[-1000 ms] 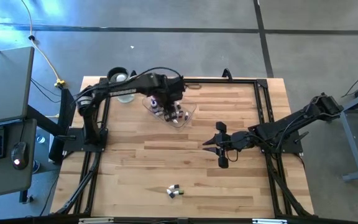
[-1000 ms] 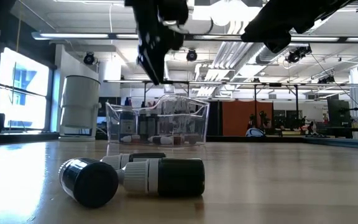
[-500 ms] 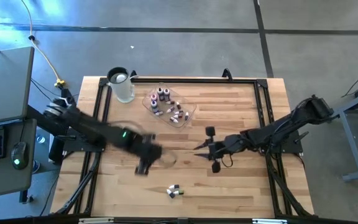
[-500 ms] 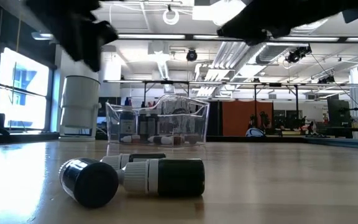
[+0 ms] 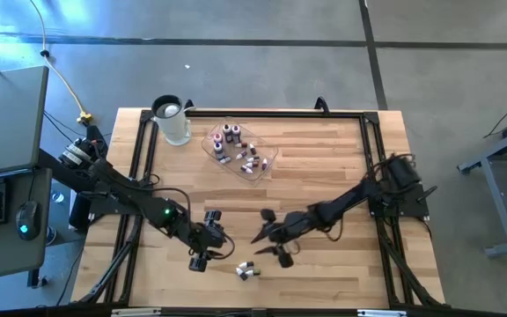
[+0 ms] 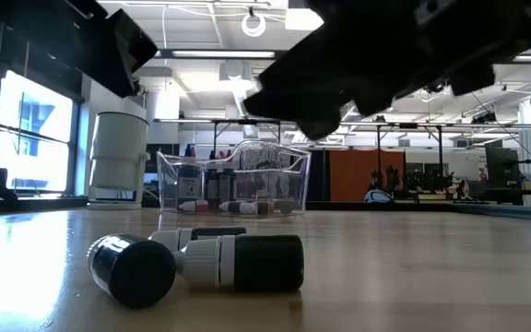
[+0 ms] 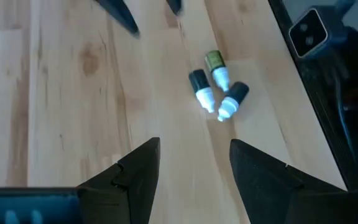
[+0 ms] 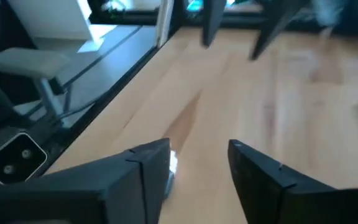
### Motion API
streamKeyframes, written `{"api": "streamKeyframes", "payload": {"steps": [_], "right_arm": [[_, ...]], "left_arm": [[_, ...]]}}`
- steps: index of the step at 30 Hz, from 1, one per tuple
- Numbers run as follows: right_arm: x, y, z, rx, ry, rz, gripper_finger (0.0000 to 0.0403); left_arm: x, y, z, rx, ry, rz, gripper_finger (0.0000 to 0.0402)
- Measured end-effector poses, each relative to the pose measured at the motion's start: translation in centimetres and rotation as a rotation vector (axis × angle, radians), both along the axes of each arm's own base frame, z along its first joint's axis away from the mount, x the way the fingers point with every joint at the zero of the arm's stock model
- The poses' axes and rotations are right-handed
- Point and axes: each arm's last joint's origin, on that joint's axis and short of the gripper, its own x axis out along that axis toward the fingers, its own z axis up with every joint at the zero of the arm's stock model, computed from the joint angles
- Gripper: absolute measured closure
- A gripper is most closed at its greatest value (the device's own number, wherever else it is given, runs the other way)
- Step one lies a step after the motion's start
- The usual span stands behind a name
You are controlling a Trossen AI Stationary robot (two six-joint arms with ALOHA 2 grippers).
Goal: Pick & Place food coloring
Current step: Put the top small green food coloring bottle into the bin
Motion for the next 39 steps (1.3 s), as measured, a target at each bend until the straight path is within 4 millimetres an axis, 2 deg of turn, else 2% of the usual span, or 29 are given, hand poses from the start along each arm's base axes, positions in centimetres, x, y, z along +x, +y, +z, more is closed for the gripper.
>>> {"api": "streamKeyframes", "payload": {"steps": [6,10,13,18,33,39], "right_arm": [[2.8,2.2,-2.9,-0.028,0.096,0.105,0.0216],[4.1,2.8,-3.1,-0.014,0.196,0.135,0.0214],[4.5,2.9,-3.4,-0.058,0.264,0.118,0.0221],[5.0,2.7,-2.8,-0.064,0.243,0.109,0.0235],[4.4,3.0,-3.4,-0.096,0.297,0.113,0.024],[4.9,3.0,-5.1,-0.03,0.304,0.161,0.0242]], "left_arm": [[-0.1,0.0,-0.1,0.008,0.008,-0.006,0.0209],[-0.1,0.0,-0.1,0.011,0.008,-0.008,0.0209],[-0.1,0.0,-0.1,0.006,0.007,-0.01,0.0209],[-0.1,-0.1,-0.1,-0.01,0.016,-0.028,0.0209],[-0.1,-0.1,-0.1,0.015,0.008,-0.066,0.0209],[-0.1,-0.1,-0.1,0.015,0.008,-0.066,0.0209]]}}
